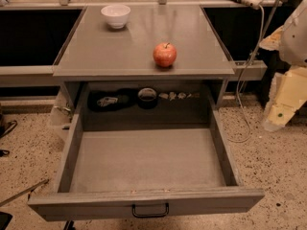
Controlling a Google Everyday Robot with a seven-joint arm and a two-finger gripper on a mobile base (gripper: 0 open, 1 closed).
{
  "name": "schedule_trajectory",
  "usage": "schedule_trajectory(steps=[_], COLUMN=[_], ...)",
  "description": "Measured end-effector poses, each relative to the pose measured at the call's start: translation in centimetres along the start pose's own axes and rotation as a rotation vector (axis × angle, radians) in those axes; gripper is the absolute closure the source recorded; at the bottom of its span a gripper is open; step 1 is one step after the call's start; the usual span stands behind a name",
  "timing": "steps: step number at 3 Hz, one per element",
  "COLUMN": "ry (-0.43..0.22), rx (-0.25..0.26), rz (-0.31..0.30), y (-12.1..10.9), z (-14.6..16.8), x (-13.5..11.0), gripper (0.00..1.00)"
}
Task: Place apple into top drawer
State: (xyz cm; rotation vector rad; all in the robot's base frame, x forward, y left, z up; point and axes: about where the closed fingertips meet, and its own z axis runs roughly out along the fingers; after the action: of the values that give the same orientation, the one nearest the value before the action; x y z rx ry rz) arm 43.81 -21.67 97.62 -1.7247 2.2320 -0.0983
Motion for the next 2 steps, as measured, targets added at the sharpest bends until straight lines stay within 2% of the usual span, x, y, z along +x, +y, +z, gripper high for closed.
schedule_trajectory(steps=[1,2], ry=[0.0,-0.039], rx=[0.0,0.002], rz=[0.0,-0.013], y=[0.0,-1.1], z=[0.0,2.3], x=[0.0,-1.4], gripper=[0.0,0.0])
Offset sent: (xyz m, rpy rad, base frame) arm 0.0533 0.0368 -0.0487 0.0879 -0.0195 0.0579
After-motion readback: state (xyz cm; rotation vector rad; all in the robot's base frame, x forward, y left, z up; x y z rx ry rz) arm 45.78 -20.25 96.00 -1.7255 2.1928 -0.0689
